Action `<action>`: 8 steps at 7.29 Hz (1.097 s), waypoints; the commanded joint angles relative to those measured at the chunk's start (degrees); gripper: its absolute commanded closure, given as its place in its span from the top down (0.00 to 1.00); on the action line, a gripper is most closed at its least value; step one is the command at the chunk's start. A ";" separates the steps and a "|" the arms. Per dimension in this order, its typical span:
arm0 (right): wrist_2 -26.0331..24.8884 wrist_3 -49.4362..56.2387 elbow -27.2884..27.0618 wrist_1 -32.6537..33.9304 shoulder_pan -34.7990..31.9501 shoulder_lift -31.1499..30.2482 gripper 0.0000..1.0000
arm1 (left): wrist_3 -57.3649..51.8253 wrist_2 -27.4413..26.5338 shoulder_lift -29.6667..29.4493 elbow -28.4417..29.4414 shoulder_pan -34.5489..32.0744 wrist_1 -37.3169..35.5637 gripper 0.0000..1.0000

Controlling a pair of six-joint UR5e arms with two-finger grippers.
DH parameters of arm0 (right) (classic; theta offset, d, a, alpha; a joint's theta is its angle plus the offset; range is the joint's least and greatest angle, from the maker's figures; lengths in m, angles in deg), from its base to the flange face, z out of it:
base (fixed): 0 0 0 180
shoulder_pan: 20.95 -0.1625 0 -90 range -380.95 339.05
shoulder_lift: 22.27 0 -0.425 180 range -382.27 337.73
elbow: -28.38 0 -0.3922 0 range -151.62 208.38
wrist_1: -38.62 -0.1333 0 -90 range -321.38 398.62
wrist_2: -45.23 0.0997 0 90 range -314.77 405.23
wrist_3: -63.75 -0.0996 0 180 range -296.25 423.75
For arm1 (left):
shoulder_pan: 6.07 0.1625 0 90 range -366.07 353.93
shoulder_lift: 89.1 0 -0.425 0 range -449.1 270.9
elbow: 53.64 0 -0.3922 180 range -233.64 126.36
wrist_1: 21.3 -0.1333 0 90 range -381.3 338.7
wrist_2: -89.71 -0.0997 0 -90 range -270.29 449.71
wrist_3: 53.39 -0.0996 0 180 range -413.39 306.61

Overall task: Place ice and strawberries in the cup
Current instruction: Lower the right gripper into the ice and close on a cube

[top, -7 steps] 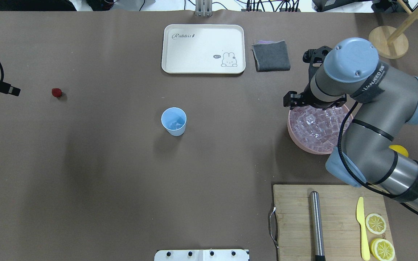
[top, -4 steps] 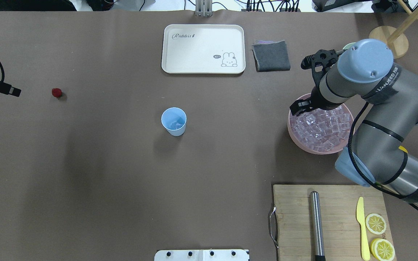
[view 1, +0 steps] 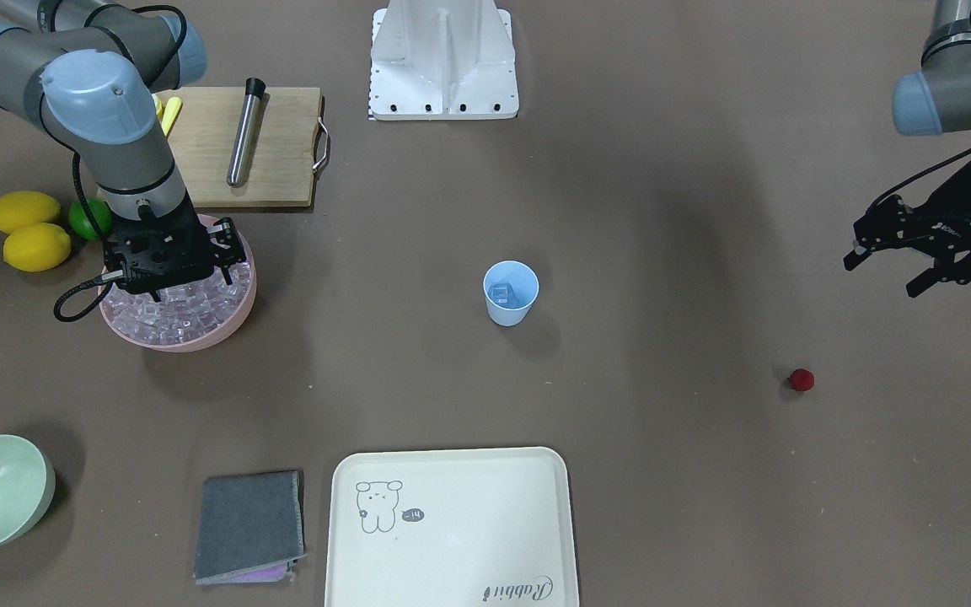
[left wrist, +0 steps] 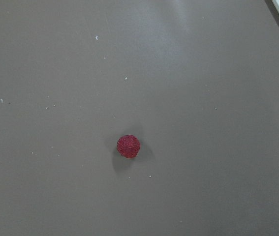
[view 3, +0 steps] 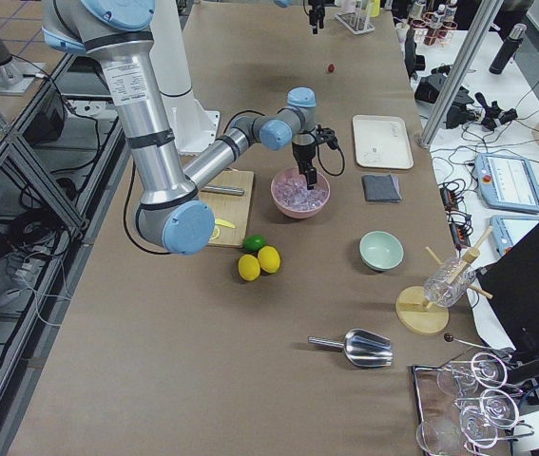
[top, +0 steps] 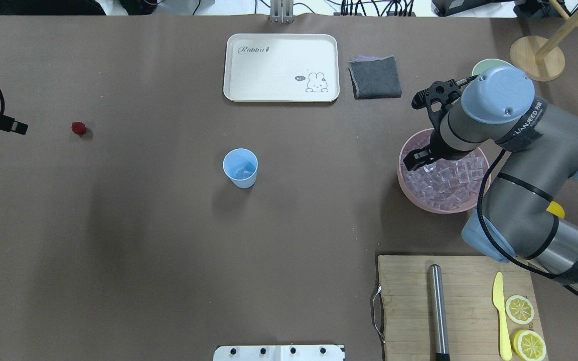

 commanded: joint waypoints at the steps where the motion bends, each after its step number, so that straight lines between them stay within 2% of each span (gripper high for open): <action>1: -0.03 -0.06 0.80 -0.19 0.77 -0.03 0.83 | 0.01 0.00 0.15 0.03 0.08 0.06 0.99; 3: 0.06 -0.06 1.59 -0.19 0.95 -0.03 0.74 | -0.08 0.00 0.15 0.03 0.08 0.15 0.99; 8: -0.20 0.64 3.00 -0.19 1.13 -0.03 0.67 | 0.01 0.00 0.06 -0.06 0.08 0.15 0.99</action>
